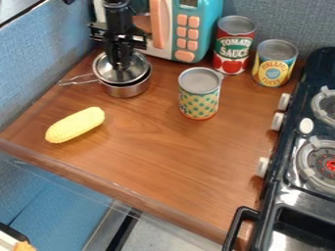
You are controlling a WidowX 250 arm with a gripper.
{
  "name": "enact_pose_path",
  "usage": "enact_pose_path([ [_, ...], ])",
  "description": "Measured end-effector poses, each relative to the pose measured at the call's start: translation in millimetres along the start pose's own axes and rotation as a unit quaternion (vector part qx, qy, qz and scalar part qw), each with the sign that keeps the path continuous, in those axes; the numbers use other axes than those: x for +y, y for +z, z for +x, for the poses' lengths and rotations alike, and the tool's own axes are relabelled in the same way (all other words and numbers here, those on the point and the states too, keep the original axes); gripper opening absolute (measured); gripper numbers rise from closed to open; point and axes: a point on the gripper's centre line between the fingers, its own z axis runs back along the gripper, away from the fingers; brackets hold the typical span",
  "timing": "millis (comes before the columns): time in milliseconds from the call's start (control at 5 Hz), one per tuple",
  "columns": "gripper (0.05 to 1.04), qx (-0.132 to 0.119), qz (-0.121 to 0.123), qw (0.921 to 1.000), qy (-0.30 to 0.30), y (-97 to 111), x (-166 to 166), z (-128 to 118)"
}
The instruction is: Put the silver pot lid on the silver pot
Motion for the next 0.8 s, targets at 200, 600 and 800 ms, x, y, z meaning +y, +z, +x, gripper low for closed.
enact_pose_path([
  [200,0.280,0.002,0.003,1.0000,0.002,-1,-6,-3],
  [600,0.627,0.011,0.007,0.9998,0.016,0,-7,-17],
  [800,0.934,0.014,0.002,0.9998,0.012,9,-8,-23],
])
